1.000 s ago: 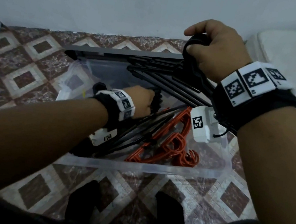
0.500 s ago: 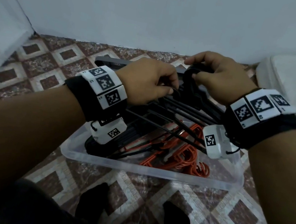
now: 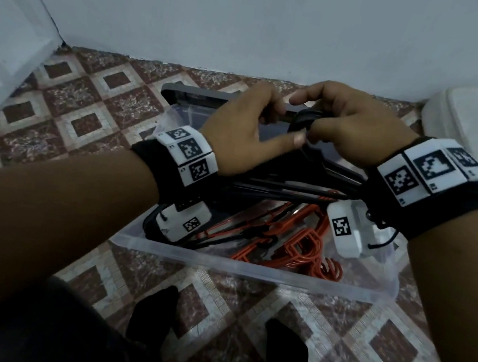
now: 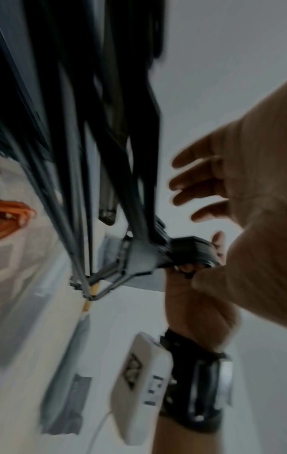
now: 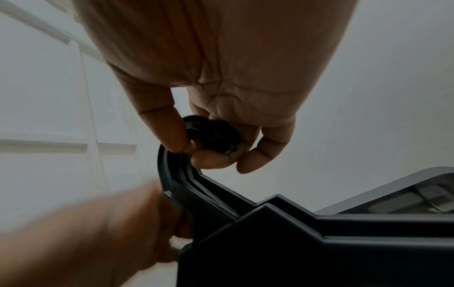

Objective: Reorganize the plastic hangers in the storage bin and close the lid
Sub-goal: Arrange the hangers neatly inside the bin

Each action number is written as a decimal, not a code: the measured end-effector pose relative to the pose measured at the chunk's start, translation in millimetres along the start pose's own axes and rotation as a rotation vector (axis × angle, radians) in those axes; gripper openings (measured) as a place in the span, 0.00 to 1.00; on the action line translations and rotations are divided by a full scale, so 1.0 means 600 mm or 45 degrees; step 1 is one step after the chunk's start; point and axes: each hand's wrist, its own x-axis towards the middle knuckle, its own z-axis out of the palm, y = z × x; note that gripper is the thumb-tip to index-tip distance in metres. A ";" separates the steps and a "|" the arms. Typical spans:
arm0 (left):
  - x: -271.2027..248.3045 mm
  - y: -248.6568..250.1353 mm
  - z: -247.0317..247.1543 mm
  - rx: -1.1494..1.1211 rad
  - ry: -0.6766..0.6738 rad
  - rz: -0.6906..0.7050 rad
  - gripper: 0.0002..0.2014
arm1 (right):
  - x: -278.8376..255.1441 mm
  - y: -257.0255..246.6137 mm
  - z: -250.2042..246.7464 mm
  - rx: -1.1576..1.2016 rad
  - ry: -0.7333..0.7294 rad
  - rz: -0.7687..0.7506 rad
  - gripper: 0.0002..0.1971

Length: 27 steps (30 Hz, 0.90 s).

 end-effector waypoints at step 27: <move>-0.021 -0.119 0.258 0.886 -1.518 -0.138 0.27 | -0.019 0.075 -0.074 -0.318 0.261 0.304 0.10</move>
